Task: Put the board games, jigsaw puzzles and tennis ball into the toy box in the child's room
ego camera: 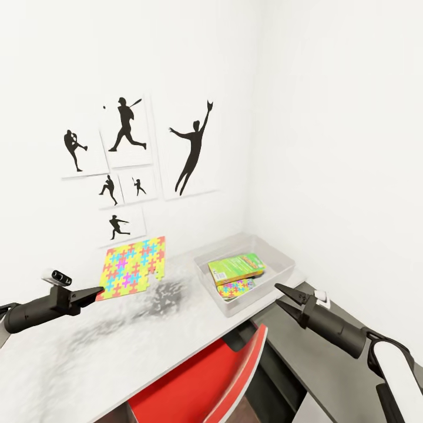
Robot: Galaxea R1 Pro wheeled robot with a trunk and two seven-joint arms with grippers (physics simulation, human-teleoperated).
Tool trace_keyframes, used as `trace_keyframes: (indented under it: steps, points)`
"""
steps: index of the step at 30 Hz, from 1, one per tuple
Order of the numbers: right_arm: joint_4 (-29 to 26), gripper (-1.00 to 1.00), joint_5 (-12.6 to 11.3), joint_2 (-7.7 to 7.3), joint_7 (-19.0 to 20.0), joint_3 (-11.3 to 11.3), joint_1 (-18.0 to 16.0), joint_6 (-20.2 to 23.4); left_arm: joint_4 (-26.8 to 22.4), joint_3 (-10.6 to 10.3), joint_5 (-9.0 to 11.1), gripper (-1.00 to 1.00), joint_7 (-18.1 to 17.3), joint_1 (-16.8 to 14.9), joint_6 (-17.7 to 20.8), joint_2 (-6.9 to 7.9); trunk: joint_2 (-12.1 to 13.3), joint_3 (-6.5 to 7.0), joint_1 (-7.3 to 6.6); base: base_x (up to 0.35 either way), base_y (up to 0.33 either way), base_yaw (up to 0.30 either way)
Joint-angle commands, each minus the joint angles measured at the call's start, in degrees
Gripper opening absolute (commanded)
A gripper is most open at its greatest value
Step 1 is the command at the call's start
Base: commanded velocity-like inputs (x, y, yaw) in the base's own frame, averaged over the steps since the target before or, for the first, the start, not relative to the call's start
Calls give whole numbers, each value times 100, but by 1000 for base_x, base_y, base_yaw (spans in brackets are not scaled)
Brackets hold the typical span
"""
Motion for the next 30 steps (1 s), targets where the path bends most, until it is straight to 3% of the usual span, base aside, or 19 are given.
trace_keyframes:
  steps: [1,30]
  points:
    - [1,100,57,2,60,-8,-6,22,-1,-4,9,-100,-13,-5,59,1,-13,-13,4,0,0,0]
    - [1,100,57,4,64,-8,-6,4,-1,-4,10,-100,-20,-3,-46,-9,-13,-13,4,111,-4,0]
